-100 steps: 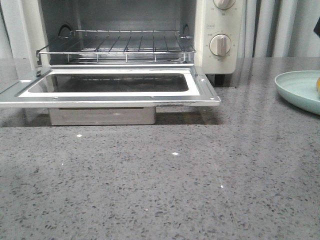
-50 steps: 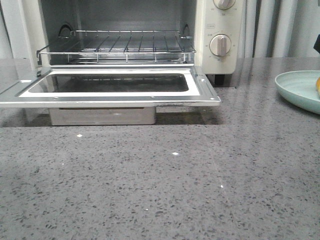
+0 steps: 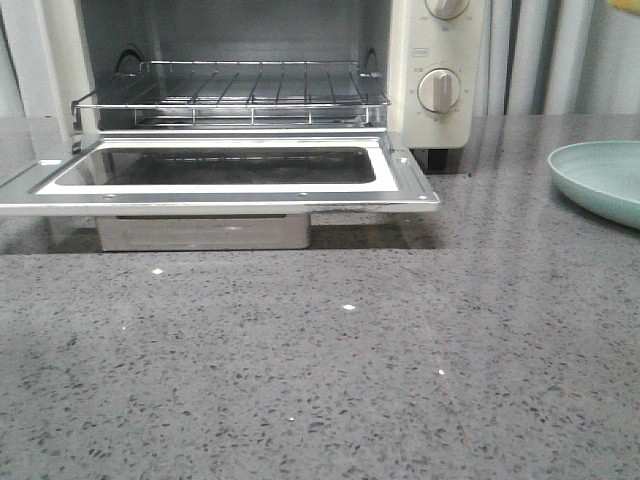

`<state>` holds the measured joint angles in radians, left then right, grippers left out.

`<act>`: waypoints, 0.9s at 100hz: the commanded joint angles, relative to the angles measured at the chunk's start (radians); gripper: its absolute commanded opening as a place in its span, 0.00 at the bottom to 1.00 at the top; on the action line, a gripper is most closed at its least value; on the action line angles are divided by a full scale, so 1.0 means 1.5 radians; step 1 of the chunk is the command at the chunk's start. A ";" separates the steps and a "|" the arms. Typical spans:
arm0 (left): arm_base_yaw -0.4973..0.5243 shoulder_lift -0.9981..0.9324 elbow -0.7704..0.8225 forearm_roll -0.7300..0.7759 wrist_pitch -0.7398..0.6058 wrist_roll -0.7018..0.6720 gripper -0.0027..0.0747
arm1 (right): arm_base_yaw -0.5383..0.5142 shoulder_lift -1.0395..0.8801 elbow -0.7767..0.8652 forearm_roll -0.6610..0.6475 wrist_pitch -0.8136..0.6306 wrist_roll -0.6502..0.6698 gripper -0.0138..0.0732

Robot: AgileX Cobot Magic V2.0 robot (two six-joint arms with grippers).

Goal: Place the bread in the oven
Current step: 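Grasp the striped croissant on the blue plate with the right gripper, then carry the croissant into the oven and lower it onto the rack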

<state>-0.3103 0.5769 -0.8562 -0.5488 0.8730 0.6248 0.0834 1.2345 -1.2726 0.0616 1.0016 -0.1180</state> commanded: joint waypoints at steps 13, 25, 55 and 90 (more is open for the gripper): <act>-0.006 0.008 -0.017 -0.028 -0.073 -0.005 0.01 | 0.149 -0.020 -0.033 0.131 0.019 -0.096 0.09; -0.006 0.008 -0.017 -0.028 -0.074 -0.005 0.01 | 0.234 -0.003 -0.034 0.131 -0.054 -0.136 0.09; -0.006 0.008 -0.017 -0.029 -0.074 -0.005 0.01 | 0.280 0.152 -0.149 0.128 -0.052 -0.218 0.09; -0.006 0.008 -0.017 -0.029 -0.070 -0.005 0.01 | 0.291 0.339 -0.393 0.042 0.027 -0.251 0.09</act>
<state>-0.3103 0.5769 -0.8562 -0.5517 0.8301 0.6248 0.5095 1.7295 -1.7611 0.1984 1.0513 -0.4802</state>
